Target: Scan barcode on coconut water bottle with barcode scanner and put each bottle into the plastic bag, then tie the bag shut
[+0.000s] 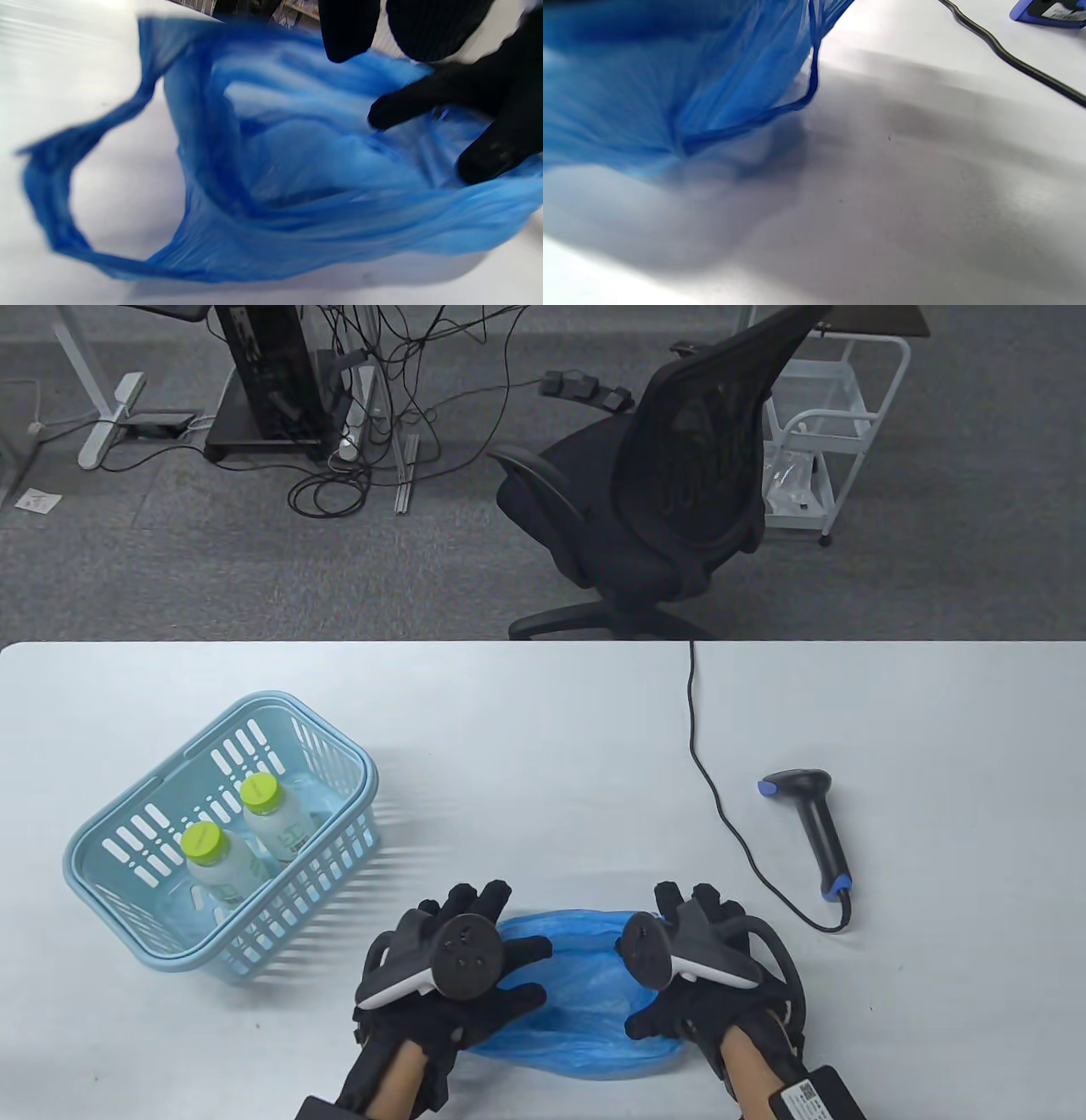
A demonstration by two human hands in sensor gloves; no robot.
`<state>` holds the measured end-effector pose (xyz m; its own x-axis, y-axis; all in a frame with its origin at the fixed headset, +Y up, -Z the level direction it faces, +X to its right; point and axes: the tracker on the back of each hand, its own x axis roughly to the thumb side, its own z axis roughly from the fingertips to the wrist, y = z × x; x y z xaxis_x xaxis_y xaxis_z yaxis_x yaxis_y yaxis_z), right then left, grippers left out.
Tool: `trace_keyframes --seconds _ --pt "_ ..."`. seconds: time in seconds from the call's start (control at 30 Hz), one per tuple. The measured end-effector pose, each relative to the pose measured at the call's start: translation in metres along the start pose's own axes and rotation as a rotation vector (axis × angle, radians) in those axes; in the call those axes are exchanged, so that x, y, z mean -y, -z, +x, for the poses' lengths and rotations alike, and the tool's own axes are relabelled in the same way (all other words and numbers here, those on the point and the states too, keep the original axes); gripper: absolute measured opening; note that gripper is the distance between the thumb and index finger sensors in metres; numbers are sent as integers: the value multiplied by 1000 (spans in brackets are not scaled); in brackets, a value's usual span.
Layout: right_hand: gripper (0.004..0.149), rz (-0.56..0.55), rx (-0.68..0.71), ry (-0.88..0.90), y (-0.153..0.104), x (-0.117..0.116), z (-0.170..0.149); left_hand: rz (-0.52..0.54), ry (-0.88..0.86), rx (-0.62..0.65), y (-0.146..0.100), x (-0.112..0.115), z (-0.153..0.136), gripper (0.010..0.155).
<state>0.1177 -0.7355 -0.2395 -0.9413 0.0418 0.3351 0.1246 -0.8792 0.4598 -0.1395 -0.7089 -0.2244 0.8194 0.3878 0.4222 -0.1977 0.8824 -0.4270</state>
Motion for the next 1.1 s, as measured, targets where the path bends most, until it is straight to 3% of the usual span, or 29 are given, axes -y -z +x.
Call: trace_keyframes --seconds 0.13,0.27,0.4,0.57,0.67,0.77,0.93,1.1 --pt "79 -36 113 217 -18 18 -13 89 18 -10 -19 -16 -7 56" --pt "70 -141 156 280 -43 45 -33 188 83 -78 -25 -19 -13 68" --pt "78 -363 -63 363 -61 72 -76 174 199 -146 -22 -14 -16 77" --pt "92 -556 -450 515 -48 81 -139 144 265 -217 -20 -7 -22 83" --pt "98 -517 -637 509 -25 72 -169 138 283 -236 -22 -5 -22 83" --pt "101 -402 -748 525 3 57 -194 125 294 -250 -23 -3 -21 86" --pt "103 -287 -805 602 42 33 -224 103 275 -264 -23 -1 -23 85" --pt "101 -241 -792 590 63 28 -232 103 268 -273 -24 0 -23 86"
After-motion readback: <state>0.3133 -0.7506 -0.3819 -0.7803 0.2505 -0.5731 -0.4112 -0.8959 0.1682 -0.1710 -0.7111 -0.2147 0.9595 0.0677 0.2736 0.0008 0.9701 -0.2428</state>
